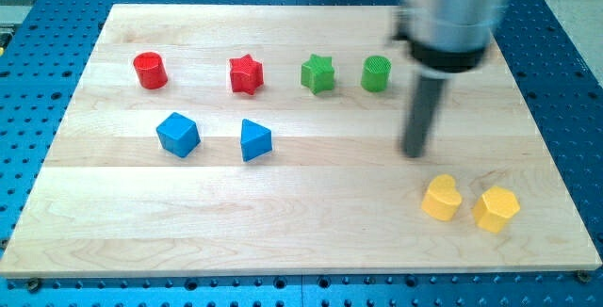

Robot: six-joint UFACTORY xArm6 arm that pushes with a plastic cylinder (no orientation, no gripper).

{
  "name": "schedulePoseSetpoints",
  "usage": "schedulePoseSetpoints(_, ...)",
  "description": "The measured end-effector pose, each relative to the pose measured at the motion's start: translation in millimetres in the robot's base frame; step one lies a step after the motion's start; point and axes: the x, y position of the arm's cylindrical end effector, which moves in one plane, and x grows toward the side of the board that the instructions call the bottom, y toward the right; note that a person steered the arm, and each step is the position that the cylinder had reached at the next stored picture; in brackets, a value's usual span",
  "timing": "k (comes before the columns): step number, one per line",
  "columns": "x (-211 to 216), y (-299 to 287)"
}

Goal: Place the yellow blocks horizontally to the triangle

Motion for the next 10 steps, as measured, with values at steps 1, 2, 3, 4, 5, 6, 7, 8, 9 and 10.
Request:
schedulePoseSetpoints(1,24,107)
schedulePoseSetpoints(2,98,107)
schedulePoseSetpoints(3,112,27)
schedulePoseSetpoints(4,96,-41)
schedulePoseSetpoints(5,74,-69)
schedulePoseSetpoints(6,61,-98)
schedulePoseSetpoints(7,38,-141)
schedulePoseSetpoints(8,40,-141)
schedulePoseSetpoints(9,45,-162)
schedulePoseSetpoints(10,22,-143)
